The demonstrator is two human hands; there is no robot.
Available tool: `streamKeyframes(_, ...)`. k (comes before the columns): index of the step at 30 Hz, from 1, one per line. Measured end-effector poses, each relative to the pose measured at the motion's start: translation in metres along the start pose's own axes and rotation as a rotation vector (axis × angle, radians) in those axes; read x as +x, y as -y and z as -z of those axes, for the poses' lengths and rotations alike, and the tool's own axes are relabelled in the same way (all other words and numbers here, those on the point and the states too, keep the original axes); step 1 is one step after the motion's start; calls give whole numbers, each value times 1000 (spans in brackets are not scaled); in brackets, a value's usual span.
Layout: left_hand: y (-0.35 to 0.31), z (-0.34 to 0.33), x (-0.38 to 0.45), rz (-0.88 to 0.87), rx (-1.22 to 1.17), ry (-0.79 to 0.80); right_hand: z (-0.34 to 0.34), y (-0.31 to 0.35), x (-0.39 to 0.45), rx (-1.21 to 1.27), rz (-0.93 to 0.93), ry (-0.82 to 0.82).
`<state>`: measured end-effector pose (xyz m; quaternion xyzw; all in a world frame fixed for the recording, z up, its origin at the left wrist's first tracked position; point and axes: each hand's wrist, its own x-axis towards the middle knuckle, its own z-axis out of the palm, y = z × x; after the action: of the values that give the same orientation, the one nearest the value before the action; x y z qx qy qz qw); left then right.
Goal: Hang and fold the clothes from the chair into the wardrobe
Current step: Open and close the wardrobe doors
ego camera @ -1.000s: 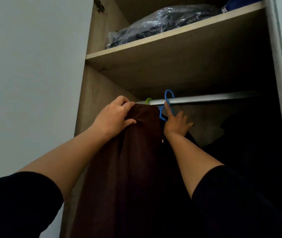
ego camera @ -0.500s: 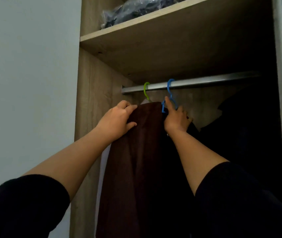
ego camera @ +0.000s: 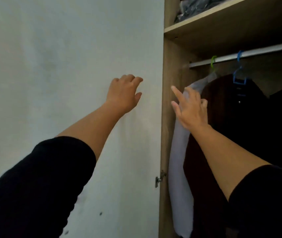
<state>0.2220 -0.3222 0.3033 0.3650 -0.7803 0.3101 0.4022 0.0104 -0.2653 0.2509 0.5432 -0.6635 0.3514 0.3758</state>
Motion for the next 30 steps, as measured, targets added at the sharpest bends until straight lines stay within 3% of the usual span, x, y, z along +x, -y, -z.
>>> streamKeyframes(5, 67, 84, -47, 115, 304, -100, -5, 106, -44, 163, 284, 107)
streamKeyframes(9, 105, 137, -71, 320, 439, -197, -8, 182, -71, 237, 499, 135)
streamKeyframes(11, 122, 152, -82, 457, 384, -157, -7, 215, -83, 259, 603, 112)
streamKeyframes(14, 140, 165, -93, 606, 198, 43, -7, 252, -98, 226, 758, 67)
streamKeyframes(19, 138, 161, -105, 461, 85, 175, -13, 280, -112, 58, 849, 56)
streamKeyframes(30, 98, 173, -127, 440, 122, 213, 46, 272, -132, -219, 894, 207)
